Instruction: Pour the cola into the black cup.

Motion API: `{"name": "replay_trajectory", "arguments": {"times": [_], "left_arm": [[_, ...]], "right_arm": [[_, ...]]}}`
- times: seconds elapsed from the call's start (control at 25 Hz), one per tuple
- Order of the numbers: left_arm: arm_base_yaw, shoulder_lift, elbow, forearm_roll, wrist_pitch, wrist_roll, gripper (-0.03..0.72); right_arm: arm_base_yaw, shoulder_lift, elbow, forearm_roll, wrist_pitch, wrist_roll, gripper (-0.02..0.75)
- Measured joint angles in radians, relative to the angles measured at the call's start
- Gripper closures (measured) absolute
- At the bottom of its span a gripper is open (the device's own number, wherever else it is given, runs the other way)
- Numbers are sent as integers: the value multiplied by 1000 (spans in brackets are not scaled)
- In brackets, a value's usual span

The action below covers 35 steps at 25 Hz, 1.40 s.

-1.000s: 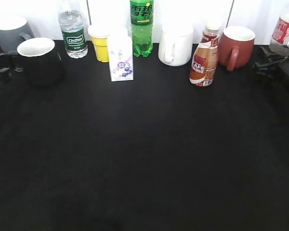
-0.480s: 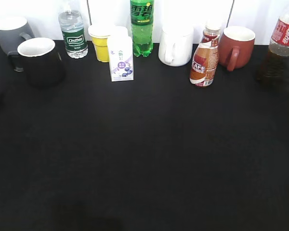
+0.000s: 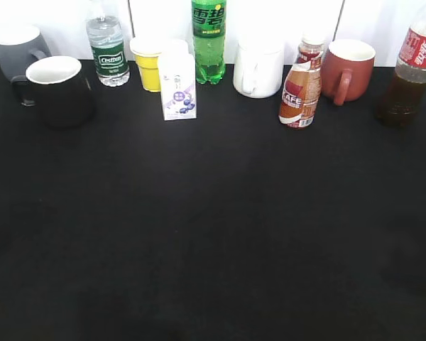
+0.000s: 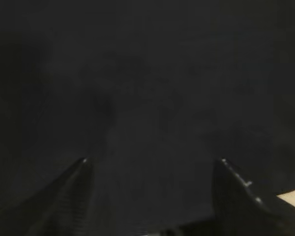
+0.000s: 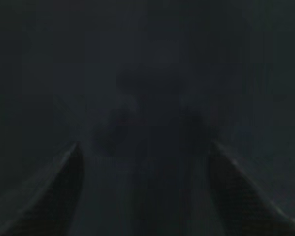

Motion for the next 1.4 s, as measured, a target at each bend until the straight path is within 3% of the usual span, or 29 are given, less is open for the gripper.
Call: {"name": "replay_trajectory", "arguments": {"times": [0.08, 0.2, 0.4, 0.52, 0.92, 1.12, 1.4], "left_arm": [[0, -148, 18, 39, -11, 0, 128], [0, -339, 148, 84, -72, 2, 142], [0, -452, 331, 141, -109, 0, 157], [0, -452, 331, 145, -116, -4, 183], [2, -461, 331, 144, -117, -4, 185], [129, -660, 331, 144, -118, -4, 185], [133, -792, 334, 144, -118, -4, 186]], "right_arm": [[0, -116, 1, 1, 42, 9, 150], [0, -209, 22, -9, 50, 16, 152], [0, -263, 215, -52, 44, 19, 152], [0, -264, 229, -101, 43, 70, 152], [0, -266, 229, -109, 42, 80, 153], [-95, -469, 229, -109, 42, 82, 154], [-95, -600, 230, -108, 43, 82, 154]]}}
